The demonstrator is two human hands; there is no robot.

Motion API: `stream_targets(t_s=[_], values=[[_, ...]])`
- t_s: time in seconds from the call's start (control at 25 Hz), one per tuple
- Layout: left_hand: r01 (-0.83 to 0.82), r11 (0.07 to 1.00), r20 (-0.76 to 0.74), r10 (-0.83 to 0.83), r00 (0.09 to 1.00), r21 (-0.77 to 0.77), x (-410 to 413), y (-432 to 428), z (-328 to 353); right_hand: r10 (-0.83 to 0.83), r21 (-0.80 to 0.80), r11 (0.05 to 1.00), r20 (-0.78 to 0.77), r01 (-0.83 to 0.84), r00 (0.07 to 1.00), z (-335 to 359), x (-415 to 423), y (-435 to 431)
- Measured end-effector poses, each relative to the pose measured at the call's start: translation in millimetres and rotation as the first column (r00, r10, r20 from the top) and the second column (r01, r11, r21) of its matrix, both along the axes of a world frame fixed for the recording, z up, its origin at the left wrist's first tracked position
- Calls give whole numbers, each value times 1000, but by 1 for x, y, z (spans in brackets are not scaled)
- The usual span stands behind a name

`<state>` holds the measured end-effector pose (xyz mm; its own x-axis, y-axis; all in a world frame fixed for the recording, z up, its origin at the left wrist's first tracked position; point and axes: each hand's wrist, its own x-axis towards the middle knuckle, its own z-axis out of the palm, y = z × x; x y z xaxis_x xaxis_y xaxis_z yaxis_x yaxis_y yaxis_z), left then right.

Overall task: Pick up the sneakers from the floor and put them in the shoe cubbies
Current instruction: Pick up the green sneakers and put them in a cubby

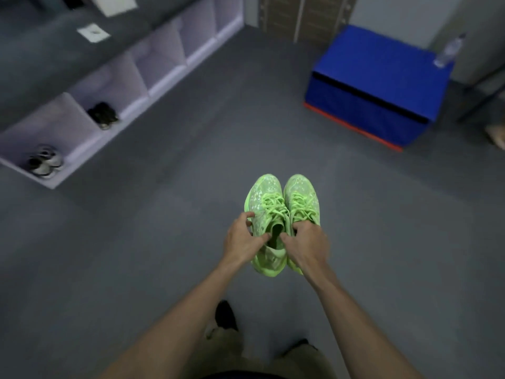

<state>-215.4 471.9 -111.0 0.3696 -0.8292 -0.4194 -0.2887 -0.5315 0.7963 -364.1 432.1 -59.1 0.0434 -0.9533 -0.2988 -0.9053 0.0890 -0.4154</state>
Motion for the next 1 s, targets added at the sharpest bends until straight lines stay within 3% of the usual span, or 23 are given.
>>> stream_targets(t_s=[0.24,0.4,0.72,1.0], values=[[-274,960,46,277,960,-55,135,-35,20,252,-42,967,39,-251,967,13,151,-75],[-373,927,65,375,925,-47,196,-91,15,356,-41,934,48,-355,933,-1,222,-150],[-556,830,30,557,830,-35,294,-287,23,504,-4,863,68,-505,861,8,336,-363],[-617,786,-17,617,787,-41,409,-463,16,579,-9,815,12,-579,815,-1,466,-548]])
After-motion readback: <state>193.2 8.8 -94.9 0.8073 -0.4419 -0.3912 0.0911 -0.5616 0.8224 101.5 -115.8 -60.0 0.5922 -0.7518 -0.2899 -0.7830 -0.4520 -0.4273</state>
